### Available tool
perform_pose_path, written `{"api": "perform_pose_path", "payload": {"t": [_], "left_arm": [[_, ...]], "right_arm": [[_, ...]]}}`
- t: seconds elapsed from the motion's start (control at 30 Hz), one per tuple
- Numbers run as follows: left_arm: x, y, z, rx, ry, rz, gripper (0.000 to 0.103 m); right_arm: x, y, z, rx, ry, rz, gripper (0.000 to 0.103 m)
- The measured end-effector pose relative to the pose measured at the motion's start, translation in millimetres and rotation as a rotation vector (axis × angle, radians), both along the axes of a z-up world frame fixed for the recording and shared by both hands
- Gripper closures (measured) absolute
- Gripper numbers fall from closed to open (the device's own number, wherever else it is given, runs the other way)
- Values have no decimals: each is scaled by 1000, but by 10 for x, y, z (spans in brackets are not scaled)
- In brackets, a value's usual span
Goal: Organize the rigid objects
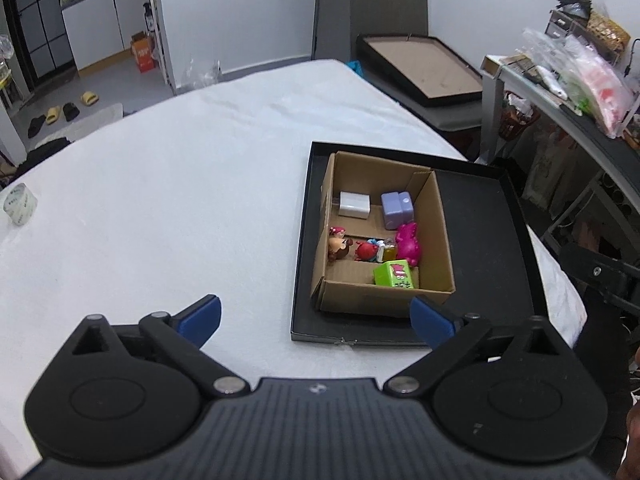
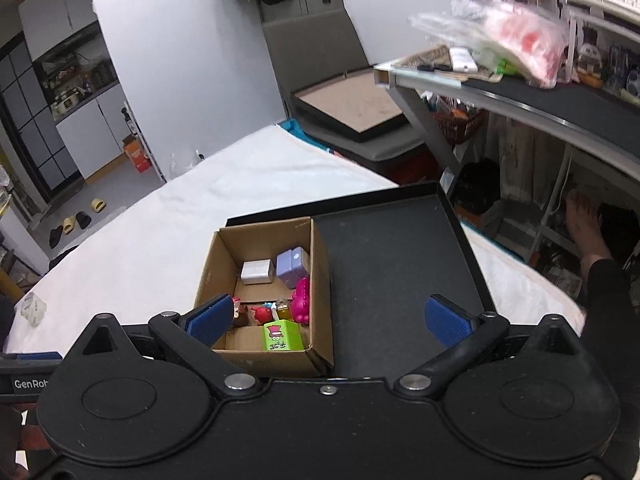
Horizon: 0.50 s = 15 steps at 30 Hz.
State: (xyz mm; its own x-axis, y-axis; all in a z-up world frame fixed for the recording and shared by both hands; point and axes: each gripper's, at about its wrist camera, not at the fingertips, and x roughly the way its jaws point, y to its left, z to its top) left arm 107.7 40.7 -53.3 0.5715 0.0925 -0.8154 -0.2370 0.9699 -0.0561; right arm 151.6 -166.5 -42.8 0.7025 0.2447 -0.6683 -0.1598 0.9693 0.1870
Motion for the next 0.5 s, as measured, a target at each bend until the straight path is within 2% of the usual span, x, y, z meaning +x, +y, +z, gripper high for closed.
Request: {"api": "perform_pose_path", "payload": {"t": [0.5], "left_arm": [[-470, -103, 407, 20, -81, -35, 2]], "right_arm": [[-414, -174, 298, -4, -46, -6, 0]]}}
